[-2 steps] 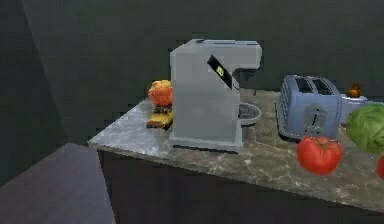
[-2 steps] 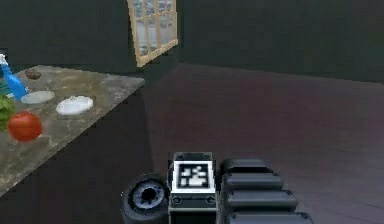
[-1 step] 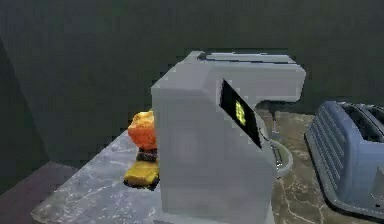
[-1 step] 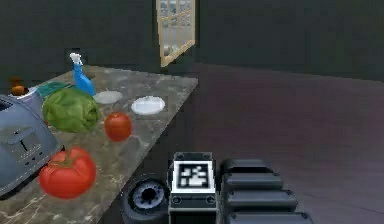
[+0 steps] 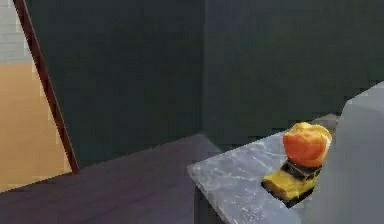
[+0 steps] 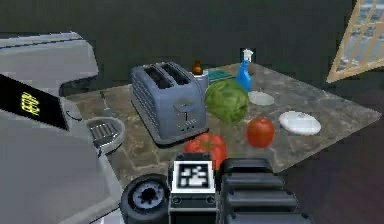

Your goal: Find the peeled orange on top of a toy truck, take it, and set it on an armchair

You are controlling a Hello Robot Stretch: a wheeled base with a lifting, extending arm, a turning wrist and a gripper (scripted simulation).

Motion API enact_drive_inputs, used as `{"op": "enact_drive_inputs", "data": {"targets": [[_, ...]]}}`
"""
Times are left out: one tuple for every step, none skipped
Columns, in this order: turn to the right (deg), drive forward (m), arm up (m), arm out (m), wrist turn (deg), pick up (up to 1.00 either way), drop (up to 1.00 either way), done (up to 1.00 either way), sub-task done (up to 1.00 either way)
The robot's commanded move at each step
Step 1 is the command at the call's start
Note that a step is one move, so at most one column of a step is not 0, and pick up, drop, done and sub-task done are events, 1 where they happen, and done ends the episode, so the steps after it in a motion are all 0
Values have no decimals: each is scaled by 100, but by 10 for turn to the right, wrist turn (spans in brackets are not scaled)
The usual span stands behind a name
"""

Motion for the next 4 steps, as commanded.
{"op": "enact_drive_inputs", "data": {"targets": [[-450,0,0,0,0,0,0,0,0],[-120,0,0,0,0,0,0,0,0],[0,0,0,16,0,0,0,0,0],[0,0,0,0,450,0,0,0,0]]}}
